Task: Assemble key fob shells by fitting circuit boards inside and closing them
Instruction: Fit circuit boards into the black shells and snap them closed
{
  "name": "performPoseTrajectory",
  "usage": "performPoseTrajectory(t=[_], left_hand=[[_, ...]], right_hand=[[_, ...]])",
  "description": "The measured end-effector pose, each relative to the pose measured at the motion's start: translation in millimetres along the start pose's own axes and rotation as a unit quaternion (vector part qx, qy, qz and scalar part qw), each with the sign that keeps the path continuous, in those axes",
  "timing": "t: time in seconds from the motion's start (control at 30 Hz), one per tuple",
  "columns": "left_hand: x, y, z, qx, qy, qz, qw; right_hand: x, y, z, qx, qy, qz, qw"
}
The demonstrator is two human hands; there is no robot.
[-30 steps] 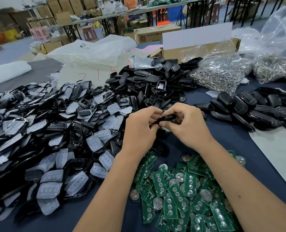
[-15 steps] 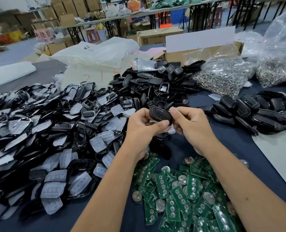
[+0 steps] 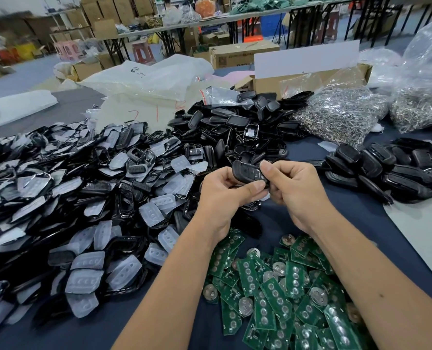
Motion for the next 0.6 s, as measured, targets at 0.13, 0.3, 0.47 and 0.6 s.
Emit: performPoseTrajectory(t=[0.13, 0.3, 0.47, 0.6], left_hand=[[2, 1, 0, -0.004, -0.003, 0.0, 1.0], [1, 2, 2, -0.036, -0.027, 0.031, 0.999], [-16, -2, 17, -0.077, -0.113, 0.098, 0.986], [-28, -15, 33, -0.054, -0.119, 0.166, 0.978]], right_hand=[[2, -2, -1, -0.009, 0.011, -0.02, 1.0], [0, -2, -2, -0.053, 0.036, -0.04, 0.997], [0, 10, 3, -0.12, 0.047, -0.052, 0.99], [0, 18, 4, -0.165, 0.044, -0.077, 0.982]])
Point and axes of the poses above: each hand's wrist, its own z-axis towards the middle knuckle, its own y-axis out of the back of the hand, x = y × z, the point moved 3 cm from there along z, towards the middle knuckle, and after that the axes turned 4 degrees about -z, right-handed, at the moved point
